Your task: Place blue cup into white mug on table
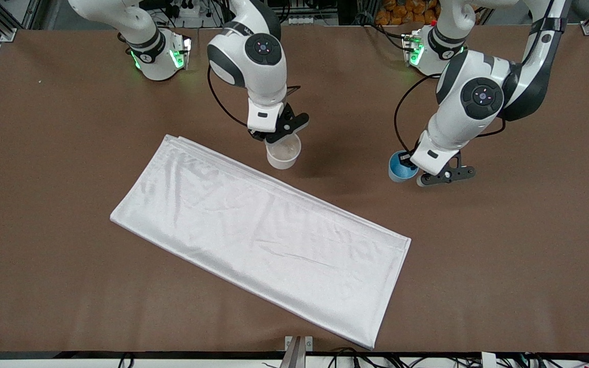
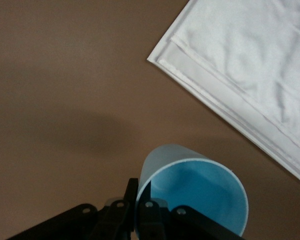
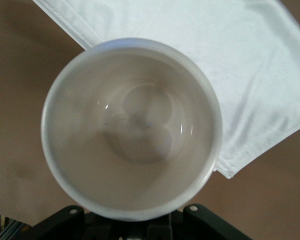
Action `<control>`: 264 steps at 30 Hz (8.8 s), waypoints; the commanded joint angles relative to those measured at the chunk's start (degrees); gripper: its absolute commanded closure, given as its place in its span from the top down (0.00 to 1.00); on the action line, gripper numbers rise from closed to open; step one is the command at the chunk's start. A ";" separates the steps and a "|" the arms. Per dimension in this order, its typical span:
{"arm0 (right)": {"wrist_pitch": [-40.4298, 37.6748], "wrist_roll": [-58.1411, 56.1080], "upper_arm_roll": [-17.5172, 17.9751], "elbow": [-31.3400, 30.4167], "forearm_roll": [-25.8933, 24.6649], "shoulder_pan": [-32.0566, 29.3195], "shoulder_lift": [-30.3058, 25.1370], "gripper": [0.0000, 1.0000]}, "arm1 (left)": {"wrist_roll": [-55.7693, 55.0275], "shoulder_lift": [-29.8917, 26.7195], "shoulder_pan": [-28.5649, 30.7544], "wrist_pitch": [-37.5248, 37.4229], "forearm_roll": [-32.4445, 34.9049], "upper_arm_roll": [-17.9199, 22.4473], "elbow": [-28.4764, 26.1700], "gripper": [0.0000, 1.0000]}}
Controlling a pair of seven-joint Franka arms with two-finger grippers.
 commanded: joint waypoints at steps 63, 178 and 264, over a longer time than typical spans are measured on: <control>16.12 36.41 5.39 1.52 -24.32 5.86 18.26 0.44 | -7.22 7.30 0.74 0.53 -1.42 -0.40 8.89 0.00; -30.99 -30.56 -32.32 9.25 7.76 -25.61 -19.18 1.00 | -33.87 17.41 -7.19 -7.21 13.68 -3.48 20.76 1.00; -29.14 -31.97 -25.02 12.24 7.05 -37.12 -16.55 1.00 | 30.66 -8.70 20.33 -22.94 0.42 -5.41 17.68 1.00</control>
